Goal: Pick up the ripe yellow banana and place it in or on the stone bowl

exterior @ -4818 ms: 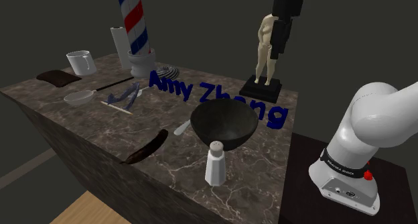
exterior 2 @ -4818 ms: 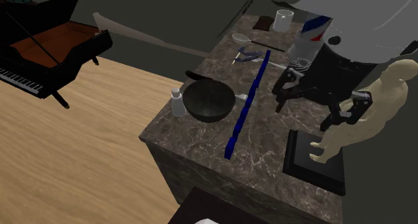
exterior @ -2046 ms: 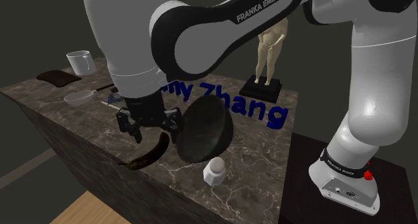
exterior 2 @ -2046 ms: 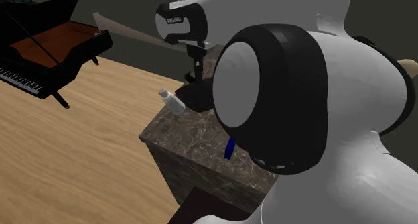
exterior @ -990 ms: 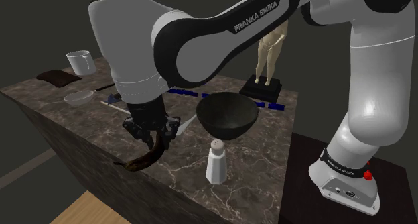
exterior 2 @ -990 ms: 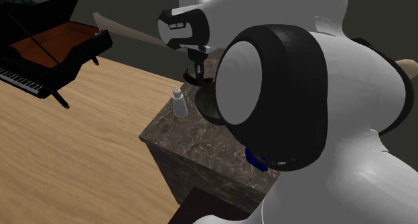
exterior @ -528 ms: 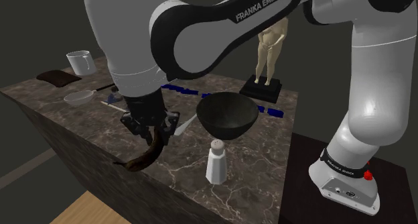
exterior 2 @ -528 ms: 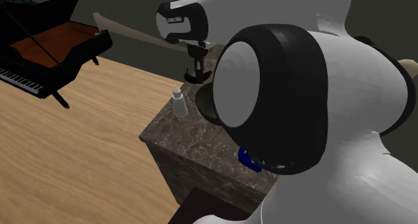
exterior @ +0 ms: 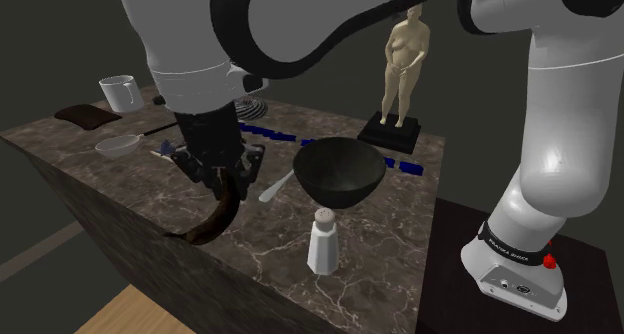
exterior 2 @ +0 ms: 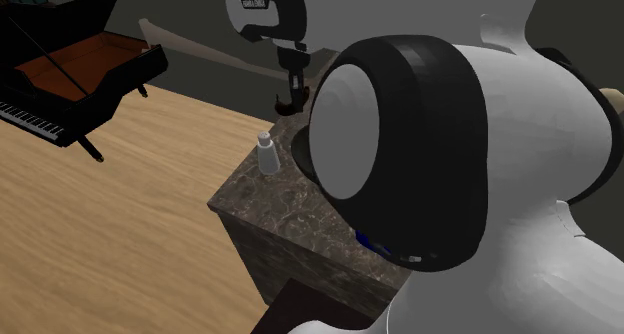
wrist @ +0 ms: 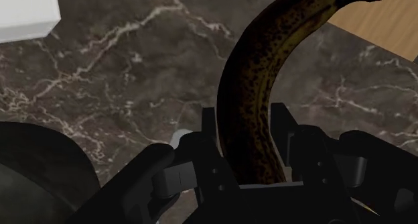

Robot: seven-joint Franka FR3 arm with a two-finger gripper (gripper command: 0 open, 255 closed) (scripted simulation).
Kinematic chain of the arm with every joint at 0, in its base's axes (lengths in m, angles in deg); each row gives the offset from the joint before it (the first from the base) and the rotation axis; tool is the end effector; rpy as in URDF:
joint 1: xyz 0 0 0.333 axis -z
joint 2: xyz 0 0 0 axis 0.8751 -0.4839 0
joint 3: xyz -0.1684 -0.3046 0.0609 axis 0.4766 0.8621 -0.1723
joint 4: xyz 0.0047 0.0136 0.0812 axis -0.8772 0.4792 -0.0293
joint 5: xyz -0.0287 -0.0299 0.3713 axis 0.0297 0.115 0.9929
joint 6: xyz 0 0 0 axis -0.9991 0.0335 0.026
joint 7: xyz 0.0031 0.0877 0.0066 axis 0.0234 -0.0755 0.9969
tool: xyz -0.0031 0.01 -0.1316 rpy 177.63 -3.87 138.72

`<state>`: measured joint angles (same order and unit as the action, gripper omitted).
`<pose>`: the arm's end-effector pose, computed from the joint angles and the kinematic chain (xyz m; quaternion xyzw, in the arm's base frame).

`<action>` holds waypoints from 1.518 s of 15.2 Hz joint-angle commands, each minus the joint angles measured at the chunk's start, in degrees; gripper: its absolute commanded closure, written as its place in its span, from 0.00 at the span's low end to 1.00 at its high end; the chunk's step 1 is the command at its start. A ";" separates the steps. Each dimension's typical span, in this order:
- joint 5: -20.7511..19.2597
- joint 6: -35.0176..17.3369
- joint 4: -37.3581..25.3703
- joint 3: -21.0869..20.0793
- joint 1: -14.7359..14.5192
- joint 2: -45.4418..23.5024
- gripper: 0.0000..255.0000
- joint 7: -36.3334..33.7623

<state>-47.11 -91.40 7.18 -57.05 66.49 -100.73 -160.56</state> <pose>0.4490 0.4171 0.5004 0.8937 -0.4481 0.0156 0.0184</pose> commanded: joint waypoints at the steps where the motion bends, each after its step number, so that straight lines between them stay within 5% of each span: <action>1: 0.39 1.33 -1.13 -0.21 0.06 0.38 1.00 0.34; 21: -0.42 16.92 -18.46 -0.04 -4.96 -1.18 1.00 1.33; 23: 5.44 13.64 -10.42 -2.58 2.60 6.24 1.00 4.07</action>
<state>-43.98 -76.66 -5.99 -58.74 66.34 -97.23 -157.62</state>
